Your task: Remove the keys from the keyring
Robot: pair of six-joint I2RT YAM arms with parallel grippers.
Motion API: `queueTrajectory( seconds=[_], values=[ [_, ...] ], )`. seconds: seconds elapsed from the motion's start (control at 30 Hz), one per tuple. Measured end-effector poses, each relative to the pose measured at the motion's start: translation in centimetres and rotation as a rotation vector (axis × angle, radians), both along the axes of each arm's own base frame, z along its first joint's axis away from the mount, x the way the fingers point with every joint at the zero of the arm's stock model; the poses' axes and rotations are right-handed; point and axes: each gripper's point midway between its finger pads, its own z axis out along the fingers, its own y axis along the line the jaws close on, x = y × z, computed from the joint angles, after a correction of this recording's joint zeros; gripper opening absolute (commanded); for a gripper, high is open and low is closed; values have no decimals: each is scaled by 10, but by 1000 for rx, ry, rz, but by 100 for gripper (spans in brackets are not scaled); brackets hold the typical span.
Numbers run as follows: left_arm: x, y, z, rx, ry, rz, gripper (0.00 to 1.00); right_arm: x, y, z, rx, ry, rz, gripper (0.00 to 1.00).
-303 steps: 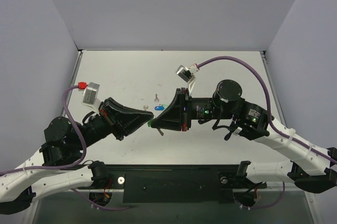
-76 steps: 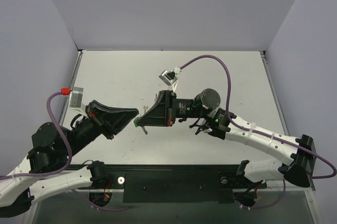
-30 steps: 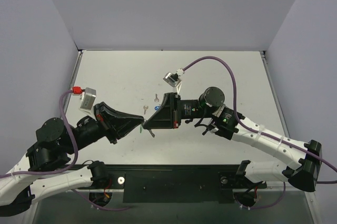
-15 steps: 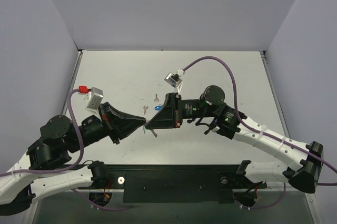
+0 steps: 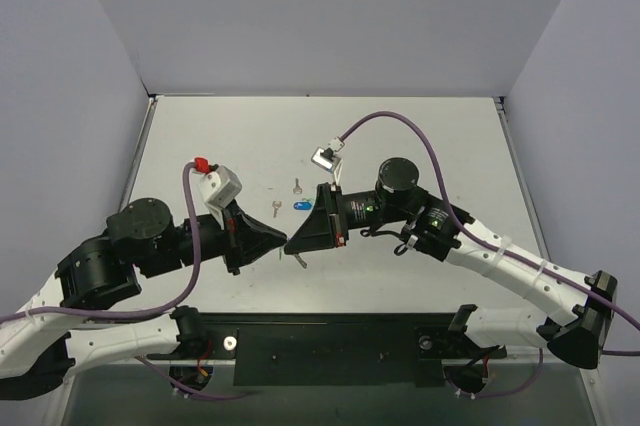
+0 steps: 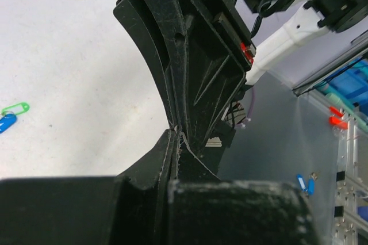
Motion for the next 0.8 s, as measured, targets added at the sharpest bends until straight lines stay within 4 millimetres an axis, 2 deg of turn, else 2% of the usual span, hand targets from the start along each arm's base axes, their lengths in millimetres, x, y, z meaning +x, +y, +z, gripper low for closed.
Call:
queueTrajectory(
  seconds=[0.67, 0.8],
  values=[
    [-3, -10, -66, 346, -7, -136, 0, -1, -8, -63, -272, 95, 34, 0],
    [-3, -11, -74, 384, -10, -155, 0, 0, -9, -69, -310, 111, 41, 0]
  ],
)
